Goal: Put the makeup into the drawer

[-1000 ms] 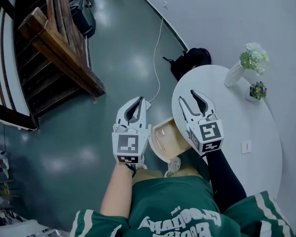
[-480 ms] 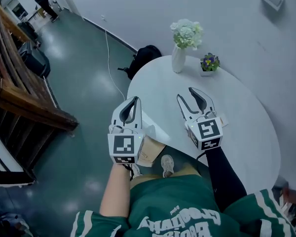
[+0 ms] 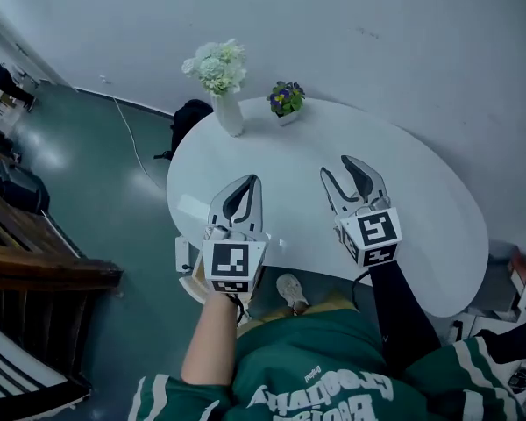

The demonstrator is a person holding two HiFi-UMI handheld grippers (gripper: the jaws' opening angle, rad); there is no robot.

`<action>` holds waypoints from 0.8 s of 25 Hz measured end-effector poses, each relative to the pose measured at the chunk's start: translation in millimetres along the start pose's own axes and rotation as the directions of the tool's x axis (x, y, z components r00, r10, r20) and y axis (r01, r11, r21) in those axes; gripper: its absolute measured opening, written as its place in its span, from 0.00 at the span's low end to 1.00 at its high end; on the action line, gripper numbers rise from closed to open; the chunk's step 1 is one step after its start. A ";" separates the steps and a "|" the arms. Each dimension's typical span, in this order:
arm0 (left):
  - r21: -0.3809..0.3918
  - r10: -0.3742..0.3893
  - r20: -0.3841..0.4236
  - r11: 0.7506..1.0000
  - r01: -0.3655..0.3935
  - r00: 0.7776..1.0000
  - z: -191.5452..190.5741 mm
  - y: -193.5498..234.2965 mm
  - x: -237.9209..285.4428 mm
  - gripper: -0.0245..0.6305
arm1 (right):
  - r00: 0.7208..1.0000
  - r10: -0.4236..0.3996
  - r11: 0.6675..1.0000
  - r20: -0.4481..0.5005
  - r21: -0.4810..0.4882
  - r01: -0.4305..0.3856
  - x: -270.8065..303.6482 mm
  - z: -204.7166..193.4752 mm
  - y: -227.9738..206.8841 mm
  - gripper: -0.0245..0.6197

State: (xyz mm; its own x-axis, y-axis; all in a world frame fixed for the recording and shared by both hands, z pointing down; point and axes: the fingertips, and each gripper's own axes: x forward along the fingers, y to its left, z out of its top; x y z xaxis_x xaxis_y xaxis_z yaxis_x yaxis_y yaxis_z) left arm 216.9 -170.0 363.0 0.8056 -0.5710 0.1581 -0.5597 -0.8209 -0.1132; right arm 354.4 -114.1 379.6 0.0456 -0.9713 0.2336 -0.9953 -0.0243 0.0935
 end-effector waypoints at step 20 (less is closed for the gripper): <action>-0.016 -0.157 -0.041 0.988 0.156 0.987 -22.2 -62.1 47.6 0.04 | 0.853 0.143 0.990 -0.501 0.069 -0.124 23.4 -178.7 -32.2 0.64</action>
State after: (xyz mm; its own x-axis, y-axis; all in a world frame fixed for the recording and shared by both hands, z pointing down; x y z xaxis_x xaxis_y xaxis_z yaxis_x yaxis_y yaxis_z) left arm 285.7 -146.2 399.3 0.8745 -0.4350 0.2144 -0.4301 -0.8999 -0.0718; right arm 402.6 -93.7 555.0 -0.0603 -0.7137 0.6979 -0.9968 0.0805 -0.0038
